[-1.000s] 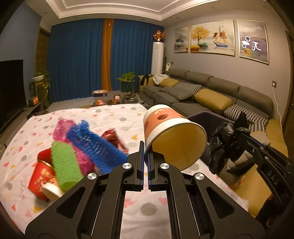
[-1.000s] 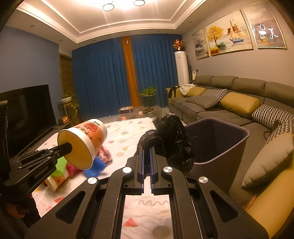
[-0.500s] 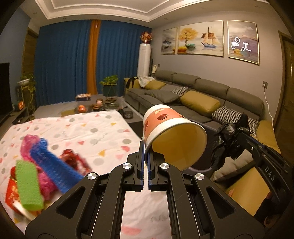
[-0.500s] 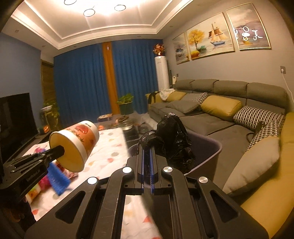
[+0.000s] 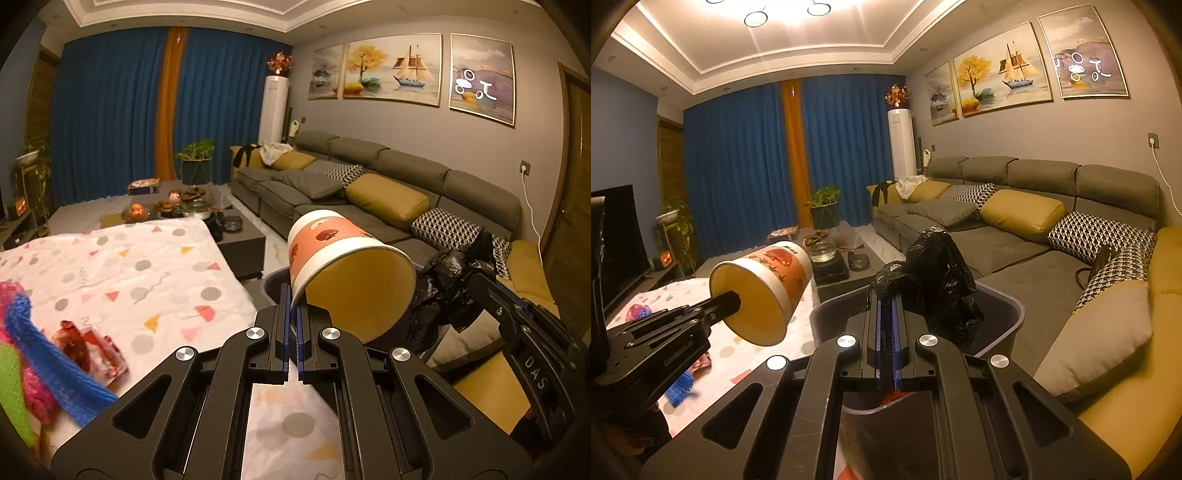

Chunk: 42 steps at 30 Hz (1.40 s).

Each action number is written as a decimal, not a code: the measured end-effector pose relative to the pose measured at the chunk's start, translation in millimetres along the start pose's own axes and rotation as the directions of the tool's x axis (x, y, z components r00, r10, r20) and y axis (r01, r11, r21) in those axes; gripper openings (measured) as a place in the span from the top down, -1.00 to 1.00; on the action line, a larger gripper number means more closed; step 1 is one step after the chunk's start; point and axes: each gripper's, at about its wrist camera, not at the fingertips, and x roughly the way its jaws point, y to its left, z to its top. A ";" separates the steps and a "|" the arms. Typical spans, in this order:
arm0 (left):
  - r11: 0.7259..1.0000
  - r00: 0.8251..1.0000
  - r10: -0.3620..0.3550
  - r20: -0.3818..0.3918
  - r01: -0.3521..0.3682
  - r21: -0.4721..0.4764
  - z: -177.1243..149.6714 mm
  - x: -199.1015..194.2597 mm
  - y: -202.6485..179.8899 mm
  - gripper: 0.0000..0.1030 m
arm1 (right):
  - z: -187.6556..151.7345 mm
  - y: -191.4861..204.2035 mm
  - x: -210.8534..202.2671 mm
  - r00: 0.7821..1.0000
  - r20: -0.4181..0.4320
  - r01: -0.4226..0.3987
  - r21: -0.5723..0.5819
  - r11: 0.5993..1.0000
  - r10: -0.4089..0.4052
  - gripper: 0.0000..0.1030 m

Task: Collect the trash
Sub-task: 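Carry the paper cup and black bag with both tools over the grey bin, then open both tools to drop the cup and black bag into the bin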

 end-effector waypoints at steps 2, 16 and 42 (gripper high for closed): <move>1.000 1.000 -0.007 -0.007 0.007 0.000 1.4 7.0 -1.2 0.96 | -0.8 -1.4 4.9 1.000 -0.009 0.003 0.006 1.000 -0.003 0.89; 0.999 0.998 -0.033 -0.052 0.033 -0.003 -1.4 41.3 -5.0 0.96 | -7.6 -5.8 31.1 0.999 -0.047 0.023 0.004 1.000 -0.023 0.89; 0.995 0.987 -0.098 -0.125 0.095 -0.033 -12.3 72.1 -2.9 0.96 | -20.5 -4.1 62.6 0.994 -0.101 0.042 -0.015 0.999 -0.044 0.89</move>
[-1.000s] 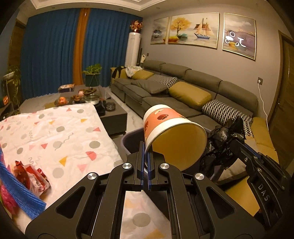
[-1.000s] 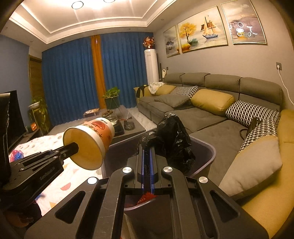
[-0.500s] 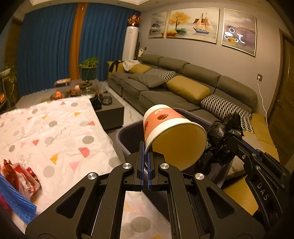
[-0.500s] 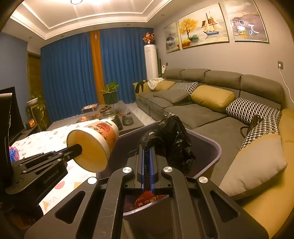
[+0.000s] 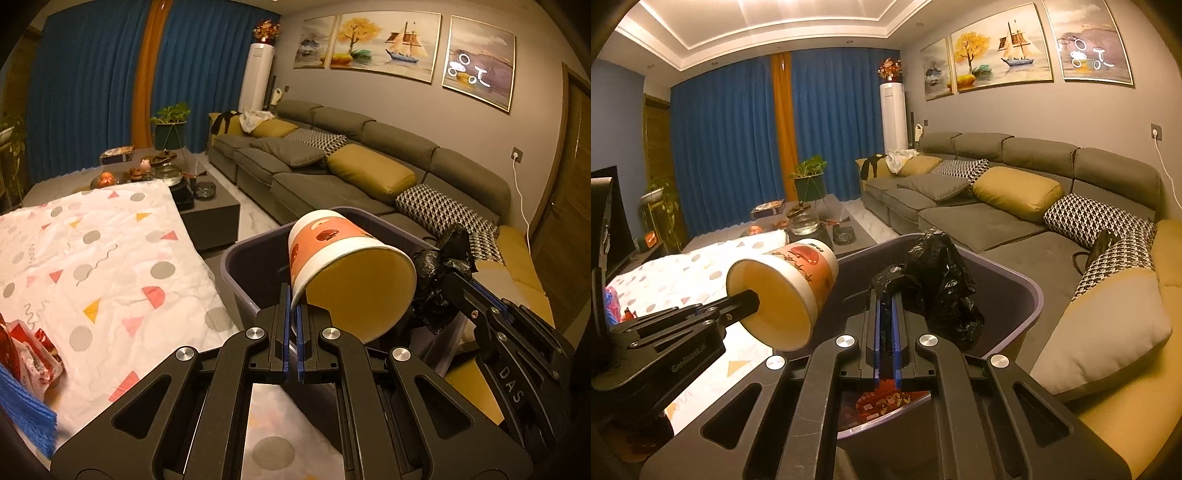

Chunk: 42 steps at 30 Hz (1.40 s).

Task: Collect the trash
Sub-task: 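Open both tools to drop the cup and black bag into the bin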

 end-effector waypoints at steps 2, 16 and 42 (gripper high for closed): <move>1.000 1.000 -0.004 -0.006 0.004 -0.004 0.0 2.3 1.8 0.96 | -0.7 -0.5 1.1 1.000 -0.004 0.001 0.004 1.000 -0.001 0.88; 1.000 0.999 -0.022 -0.038 0.022 0.004 -5.4 10.1 0.2 0.96 | -9.2 -8.0 5.8 0.999 -0.036 0.015 0.018 1.000 -0.014 0.79; 0.987 0.986 0.159 0.057 -0.158 -0.032 -36.2 -84.6 28.2 -0.73 | -20.8 10.4 -89.9 0.990 0.129 0.053 0.034 0.998 -0.057 -0.37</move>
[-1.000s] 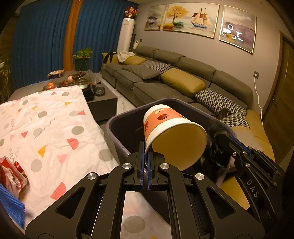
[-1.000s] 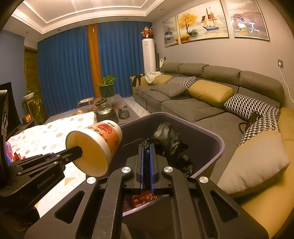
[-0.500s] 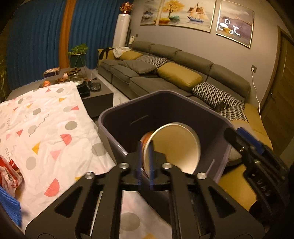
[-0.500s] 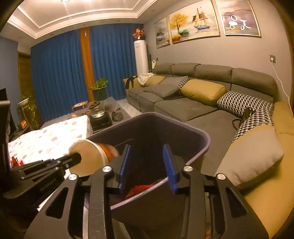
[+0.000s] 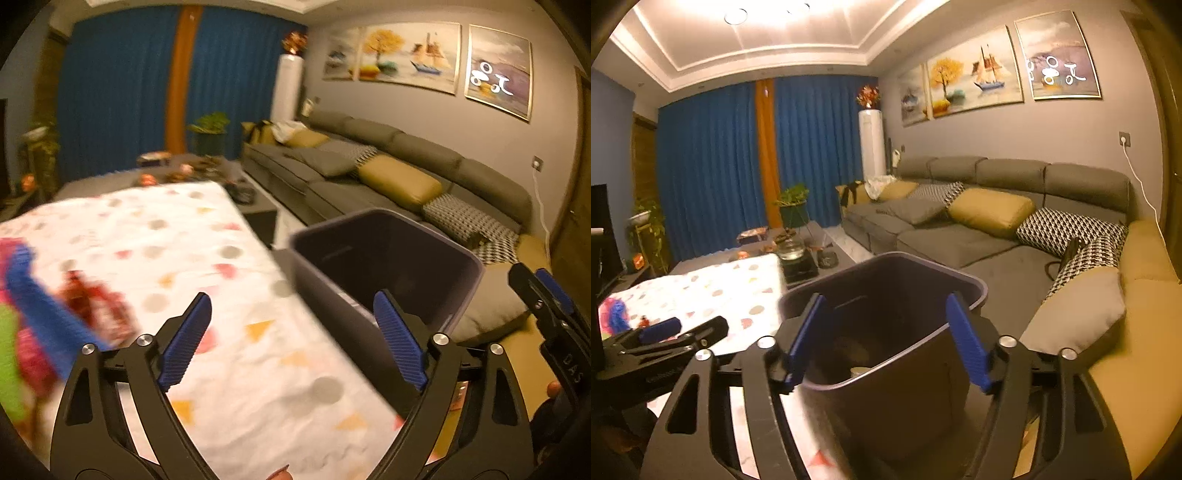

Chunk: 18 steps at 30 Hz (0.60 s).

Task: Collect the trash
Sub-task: 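Move both open tools back over the trash pile on the bed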

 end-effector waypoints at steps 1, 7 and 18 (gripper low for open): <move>1.000 1.000 0.023 0.012 -0.023 0.000 -1.8 -10.6 3.9 -0.74 | -0.2 1.7 -5.3 1.000 0.007 -0.009 0.001 1.000 0.009 -0.42; 0.990 0.987 0.139 0.075 -0.138 -0.015 -21.6 -72.8 40.2 -0.79 | -4.9 30.9 -35.9 0.997 0.018 -0.076 -0.007 0.997 0.076 -0.47; 0.939 0.940 0.329 0.096 -0.314 -0.141 -53.2 -158.9 126.8 -0.79 | -28.9 115.8 -72.9 0.969 -0.036 -0.245 -0.075 0.967 0.243 -0.48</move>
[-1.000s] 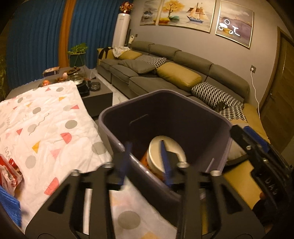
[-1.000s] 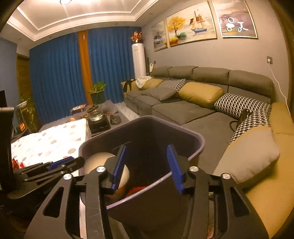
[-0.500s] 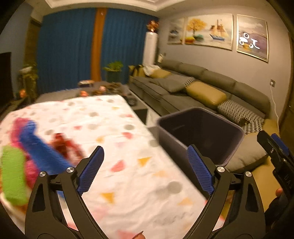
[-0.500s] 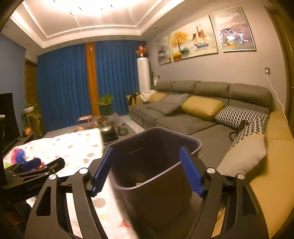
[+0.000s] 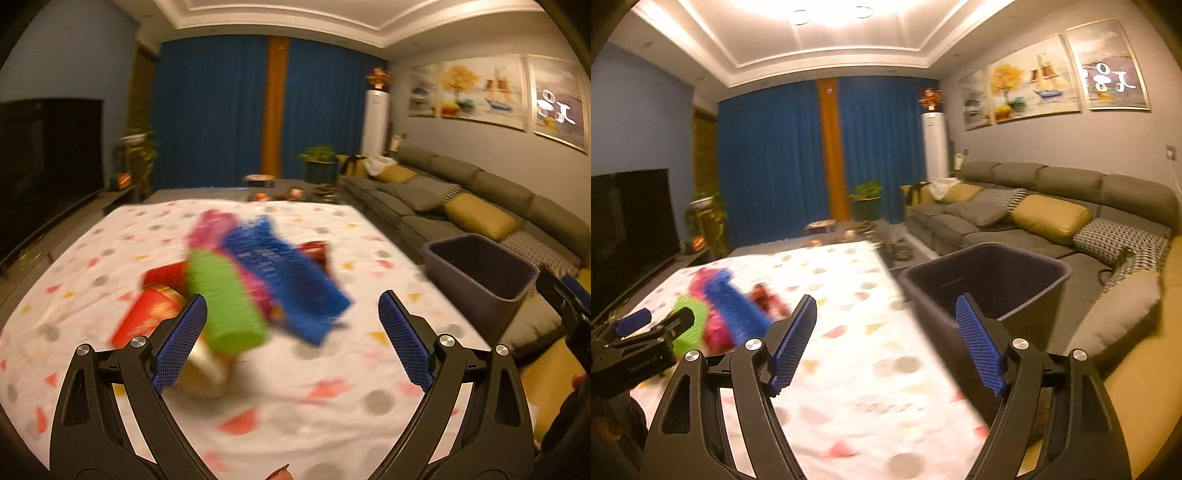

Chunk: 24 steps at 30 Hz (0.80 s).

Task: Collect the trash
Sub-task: 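Move both open tools back over the trash pile on the bed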

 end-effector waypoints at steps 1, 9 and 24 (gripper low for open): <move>1.000 1.000 0.011 0.000 -0.011 -0.018 -1.7 -3.6 10.9 -0.79 | -1.3 8.8 0.5 1.000 -0.007 -0.017 -0.003 1.000 0.017 -0.48; 0.986 0.988 0.153 0.008 -0.153 -0.066 -13.7 -29.4 79.0 -0.79 | -21.9 95.3 7.0 0.978 -0.087 -0.196 -0.065 0.978 0.190 -0.47; 0.948 0.959 0.282 0.004 -0.278 -0.152 -23.1 -54.0 167.7 -0.79 | -63.1 211.5 45.9 0.896 -0.300 -0.388 -0.167 0.906 0.328 0.08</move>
